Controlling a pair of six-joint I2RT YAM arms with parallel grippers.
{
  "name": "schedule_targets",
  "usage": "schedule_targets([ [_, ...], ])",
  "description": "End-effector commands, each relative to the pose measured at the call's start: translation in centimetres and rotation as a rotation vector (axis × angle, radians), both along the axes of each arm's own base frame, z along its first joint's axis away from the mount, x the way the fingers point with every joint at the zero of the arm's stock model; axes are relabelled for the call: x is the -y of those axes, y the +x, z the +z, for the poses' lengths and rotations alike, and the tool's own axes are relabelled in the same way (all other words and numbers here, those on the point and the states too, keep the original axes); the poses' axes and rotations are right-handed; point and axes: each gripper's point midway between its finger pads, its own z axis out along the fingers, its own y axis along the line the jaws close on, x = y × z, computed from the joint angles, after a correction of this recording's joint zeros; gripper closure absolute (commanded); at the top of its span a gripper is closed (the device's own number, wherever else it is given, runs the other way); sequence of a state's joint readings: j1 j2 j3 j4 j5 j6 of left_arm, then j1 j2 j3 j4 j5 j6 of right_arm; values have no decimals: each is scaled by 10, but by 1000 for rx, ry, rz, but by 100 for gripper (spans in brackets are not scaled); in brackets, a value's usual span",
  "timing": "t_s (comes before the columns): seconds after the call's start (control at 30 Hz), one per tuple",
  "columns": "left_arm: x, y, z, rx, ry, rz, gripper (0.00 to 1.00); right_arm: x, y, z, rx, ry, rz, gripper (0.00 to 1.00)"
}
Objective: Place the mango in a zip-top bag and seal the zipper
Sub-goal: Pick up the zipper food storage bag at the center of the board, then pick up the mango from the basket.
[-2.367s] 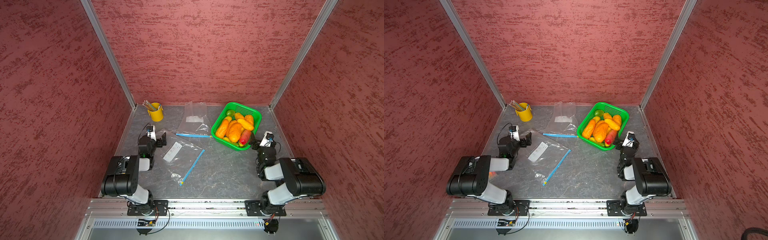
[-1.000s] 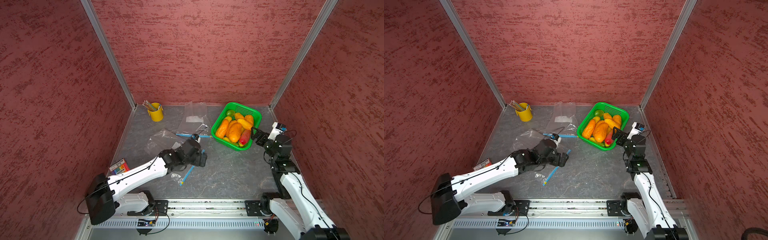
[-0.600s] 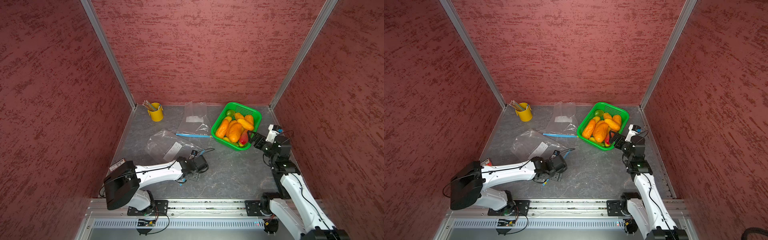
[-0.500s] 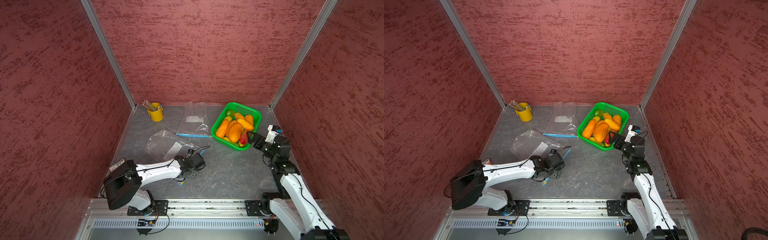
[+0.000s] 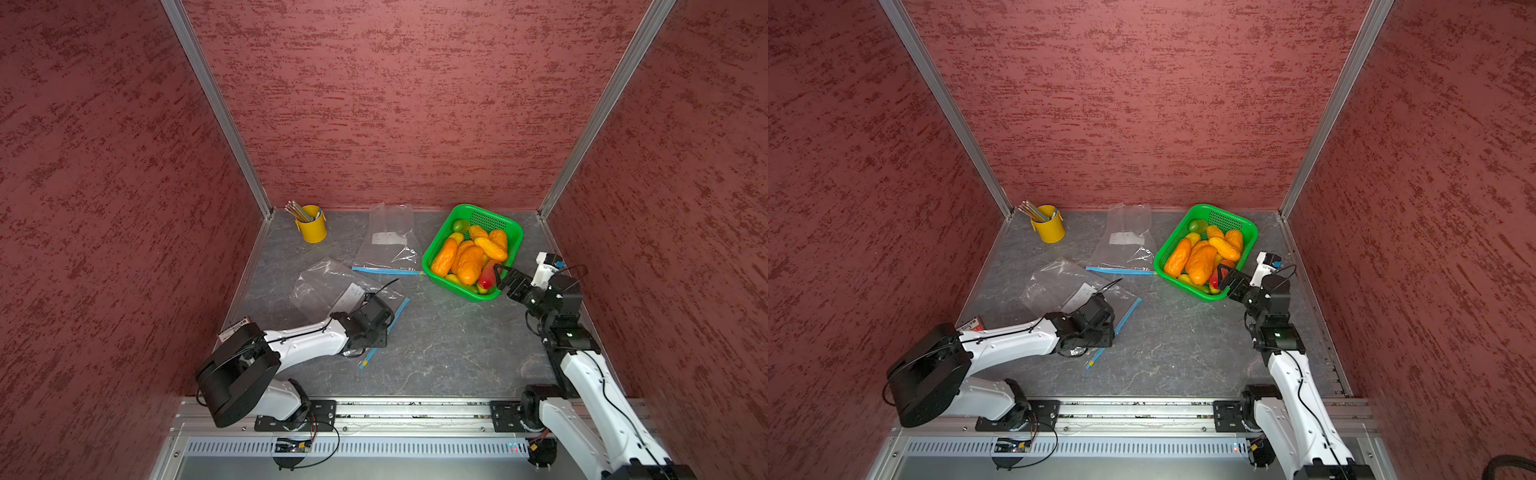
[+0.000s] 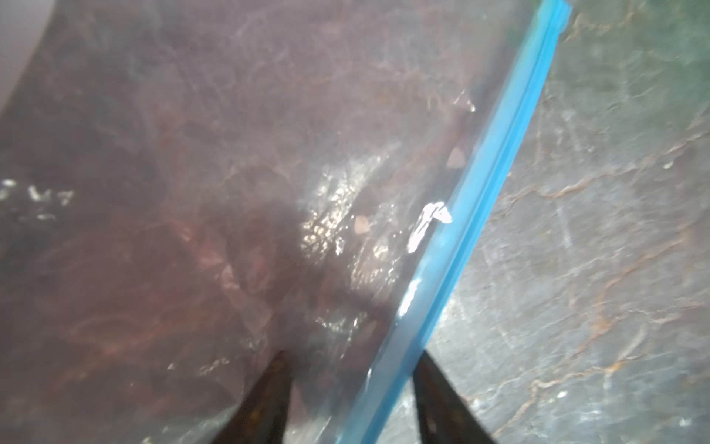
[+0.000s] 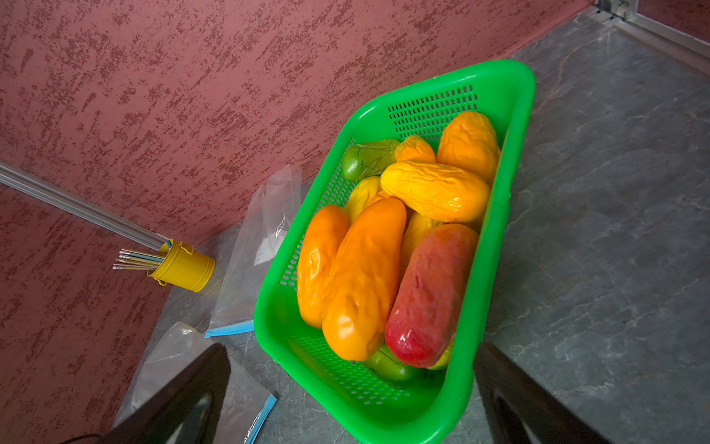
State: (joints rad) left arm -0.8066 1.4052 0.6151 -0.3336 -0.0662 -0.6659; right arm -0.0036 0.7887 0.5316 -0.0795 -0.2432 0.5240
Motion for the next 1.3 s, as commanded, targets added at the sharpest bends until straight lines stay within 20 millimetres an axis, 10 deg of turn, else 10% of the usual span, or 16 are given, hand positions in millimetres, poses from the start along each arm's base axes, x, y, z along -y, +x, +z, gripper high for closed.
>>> schedule_targets([
  [0.0, -1, -17, -22, -98, -44, -25, 58, -4, 0, 6, 21, 16, 15, 1],
  [0.37, 2, -9, -15, -79, -47, -36, 82, -16, 1, 7, 25, 102, 63, 1],
  [0.67, 1, 10, 54, 59, -64, -52, 90, -43, 32, -30, -247, -77, 103, 1],
  [0.93, -6, 16, 73, 91, -49, -51, 100, -59, 59, -38, -306, -130, 114, 1],
  [1.27, 4, 41, 169, 276, -23, -111, 100, -54, 100, -74, -473, -257, 69, 4],
])
